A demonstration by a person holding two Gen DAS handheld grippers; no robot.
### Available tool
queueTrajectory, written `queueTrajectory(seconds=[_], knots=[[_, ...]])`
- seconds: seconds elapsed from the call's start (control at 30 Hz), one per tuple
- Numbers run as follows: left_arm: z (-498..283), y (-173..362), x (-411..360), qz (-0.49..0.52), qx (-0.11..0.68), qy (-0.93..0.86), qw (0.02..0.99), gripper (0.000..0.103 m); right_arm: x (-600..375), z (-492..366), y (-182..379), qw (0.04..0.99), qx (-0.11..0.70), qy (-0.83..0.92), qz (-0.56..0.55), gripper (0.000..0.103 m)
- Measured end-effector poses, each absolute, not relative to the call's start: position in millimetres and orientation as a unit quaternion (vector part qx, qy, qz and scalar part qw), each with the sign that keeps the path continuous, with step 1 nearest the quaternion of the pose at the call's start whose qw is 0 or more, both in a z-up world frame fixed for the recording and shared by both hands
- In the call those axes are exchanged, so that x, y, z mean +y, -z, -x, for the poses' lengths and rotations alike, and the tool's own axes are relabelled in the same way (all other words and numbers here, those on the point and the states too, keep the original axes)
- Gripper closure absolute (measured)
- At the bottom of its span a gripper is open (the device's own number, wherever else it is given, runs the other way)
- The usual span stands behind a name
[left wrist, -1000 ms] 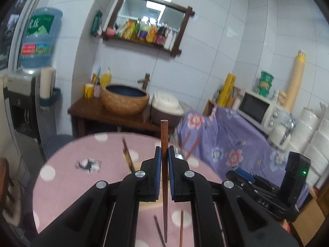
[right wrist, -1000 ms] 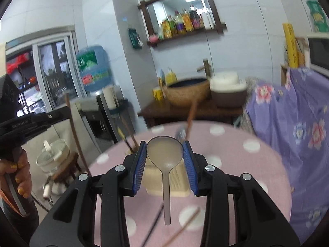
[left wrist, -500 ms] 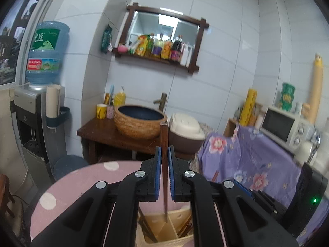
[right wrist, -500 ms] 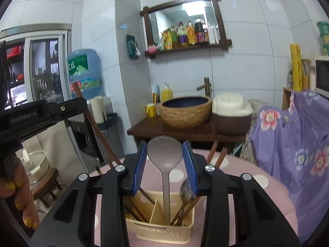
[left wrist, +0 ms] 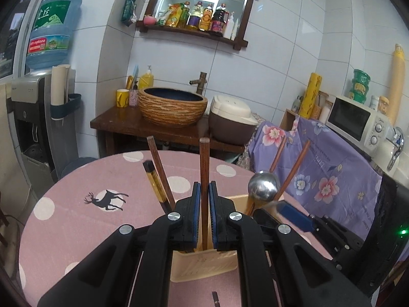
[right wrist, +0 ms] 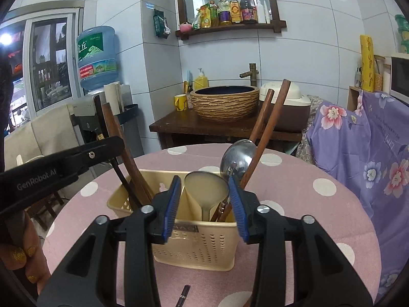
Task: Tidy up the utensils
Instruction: 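Lower the spoon and chopstick into the holder and open both tools, then move both tools back to the last black and brown chopsticks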
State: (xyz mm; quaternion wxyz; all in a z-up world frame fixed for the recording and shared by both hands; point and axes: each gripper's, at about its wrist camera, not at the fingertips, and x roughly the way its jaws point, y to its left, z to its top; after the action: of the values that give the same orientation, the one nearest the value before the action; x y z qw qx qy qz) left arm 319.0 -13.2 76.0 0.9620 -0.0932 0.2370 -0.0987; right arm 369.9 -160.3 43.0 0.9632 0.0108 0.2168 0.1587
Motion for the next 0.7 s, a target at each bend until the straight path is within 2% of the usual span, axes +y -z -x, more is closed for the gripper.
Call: queueTrajectory(seconds=[0.03, 0.1, 0.17, 0.2, 0.33, 0.5, 0.7], knots=[[-316.8, -74.9, -12.7, 0.093, 0.238, 0.1, 0.962, 0.095, -161.1, -365.2, -43.2, 0.965, 0.21, -0.156, -0.007, 0.046], [-310.0, -73.1, -10.5, 0.096, 0.237, 0.1, 0.962, 0.088, -163.2, -354.0, -44.3, 0.969, 0.195, -0.151, 0.001, 0.044], [-296.1, -70.4, -6.2, 0.102, 0.231, 0.094, 0.963, 0.054, -166.5, -340.6, -44.6, 0.971, 0.191, -0.142, 0.017, 0.043], [-288.0, -68.3, -4.0, 0.104, 0.228, 0.087, 0.964, 0.047, -168.3, -335.2, -44.4, 0.971, 0.193, -0.136, 0.022, 0.043], [-258.4, -42.9, -0.2, 0.091, 0.256, 0.067, 0.96, 0.047, -178.6, -310.7, -24.7, 0.96, 0.256, -0.107, 0.044, 0.04], [-229.1, 4.4, 10.9, 0.114, 0.313, 0.051, 0.941, 0.047, -187.2, -278.5, 25.9, 0.923, 0.371, -0.096, 0.039, 0.04], [-199.7, 32.1, 14.2, 0.117, 0.334, 0.029, 0.935, 0.047, -180.2, -243.1, 66.2, 0.898, 0.43, -0.082, 0.033, 0.04]])
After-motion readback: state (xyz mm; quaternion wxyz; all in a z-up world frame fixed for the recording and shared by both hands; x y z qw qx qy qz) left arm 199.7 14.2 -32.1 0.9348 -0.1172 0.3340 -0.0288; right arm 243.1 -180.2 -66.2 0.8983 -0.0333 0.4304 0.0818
